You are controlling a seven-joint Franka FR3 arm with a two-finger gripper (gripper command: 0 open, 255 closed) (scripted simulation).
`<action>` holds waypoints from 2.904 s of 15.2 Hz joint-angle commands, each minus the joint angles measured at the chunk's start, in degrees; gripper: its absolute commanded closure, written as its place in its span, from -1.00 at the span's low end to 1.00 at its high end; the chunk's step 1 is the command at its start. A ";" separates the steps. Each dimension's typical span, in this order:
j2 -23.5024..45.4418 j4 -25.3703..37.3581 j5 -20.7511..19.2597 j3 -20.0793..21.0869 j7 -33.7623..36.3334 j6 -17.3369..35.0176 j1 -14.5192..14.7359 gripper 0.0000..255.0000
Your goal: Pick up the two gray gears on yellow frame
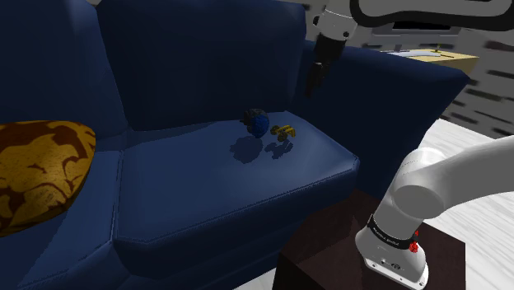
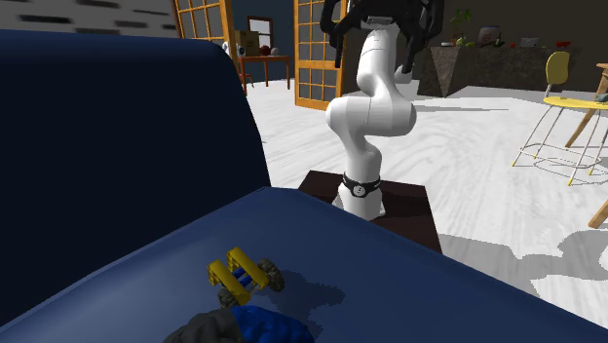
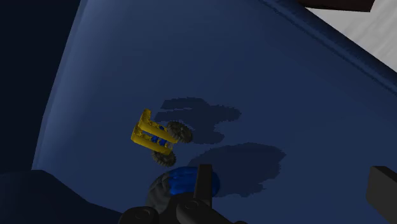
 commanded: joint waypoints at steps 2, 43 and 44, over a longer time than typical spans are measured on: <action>0.72 -1.02 -0.19 -0.70 -0.79 1.88 -0.11 -1.00; 44.90 -1.53 12.84 -16.76 -29.14 47.66 0.53 1.00; 44.88 -1.52 12.83 -16.76 -29.13 47.64 0.53 1.00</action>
